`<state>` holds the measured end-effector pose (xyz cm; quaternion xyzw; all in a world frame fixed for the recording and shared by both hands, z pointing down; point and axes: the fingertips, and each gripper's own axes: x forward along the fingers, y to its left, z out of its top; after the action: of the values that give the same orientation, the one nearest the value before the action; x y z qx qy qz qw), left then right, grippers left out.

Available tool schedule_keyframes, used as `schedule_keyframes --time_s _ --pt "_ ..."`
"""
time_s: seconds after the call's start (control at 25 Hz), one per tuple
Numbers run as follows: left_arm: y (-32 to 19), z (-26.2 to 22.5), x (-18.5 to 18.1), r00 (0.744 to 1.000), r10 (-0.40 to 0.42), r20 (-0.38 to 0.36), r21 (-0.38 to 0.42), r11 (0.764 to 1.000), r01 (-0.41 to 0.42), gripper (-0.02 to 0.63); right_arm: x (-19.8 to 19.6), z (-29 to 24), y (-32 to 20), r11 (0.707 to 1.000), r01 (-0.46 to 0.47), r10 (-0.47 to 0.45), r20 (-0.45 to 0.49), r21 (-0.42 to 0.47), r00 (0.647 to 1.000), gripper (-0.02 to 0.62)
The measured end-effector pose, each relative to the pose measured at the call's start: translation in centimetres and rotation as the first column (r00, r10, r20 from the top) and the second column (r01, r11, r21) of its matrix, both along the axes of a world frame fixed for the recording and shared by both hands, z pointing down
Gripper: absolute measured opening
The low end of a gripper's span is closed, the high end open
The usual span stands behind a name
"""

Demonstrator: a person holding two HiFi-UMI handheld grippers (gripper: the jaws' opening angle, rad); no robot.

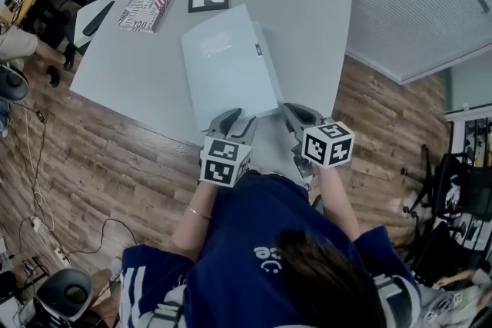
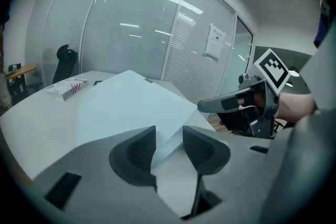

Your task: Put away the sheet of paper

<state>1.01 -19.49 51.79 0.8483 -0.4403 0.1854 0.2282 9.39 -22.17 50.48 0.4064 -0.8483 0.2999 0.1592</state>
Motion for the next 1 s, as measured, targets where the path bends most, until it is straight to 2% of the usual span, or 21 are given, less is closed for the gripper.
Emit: schedule_keyframes --time_s 0.12,0.2,0.32,0.48,0.6,0.8,1.0 --pt "-0.1 0.9 0.5 1.000 0.014 -0.007 -0.036 0.999 -0.015 0.147 0.2 0.4 0.3 1.000 -0.005 0.005 -0.007 -0.009 1.000 0.009" --pt "-0.1 1.4 0.8 1.000 0.024 -0.002 -0.053 0.998 -0.024 0.147 0.3 0.7 0.6 1.000 0.008 -0.009 -0.053 -0.007 0.999 0.009" --pt "-0.3 2.1 1.1 0.999 0.012 -0.034 -0.084 0.996 -0.015 0.147 0.3 0.9 1.0 0.999 0.037 -0.036 -0.108 0.015 0.994 0.009" --pt "-0.6 3.0 1.3 0.998 -0.002 -0.060 -0.128 0.992 -0.006 0.147 0.4 0.5 1.2 1.000 0.020 -0.020 -0.057 0.007 0.998 0.009" --pt "-0.5 3.5 1.4 0.998 -0.002 -0.063 -0.147 0.989 -0.007 0.147 0.5 0.5 1.3 1.000 0.011 -0.011 -0.058 0.006 0.998 0.009" --pt "-0.3 3.0 1.7 0.995 0.015 -0.102 -0.147 0.989 -0.030 0.147 0.1 0.1 1.3 1.000 0.017 -0.017 -0.054 0.009 0.998 0.009" --pt "-0.2 1.1 2.3 0.987 0.047 -0.155 -0.091 0.994 -0.062 0.147 -1.0 -1.2 0.8 0.998 0.034 -0.032 -0.047 0.047 0.998 0.011"
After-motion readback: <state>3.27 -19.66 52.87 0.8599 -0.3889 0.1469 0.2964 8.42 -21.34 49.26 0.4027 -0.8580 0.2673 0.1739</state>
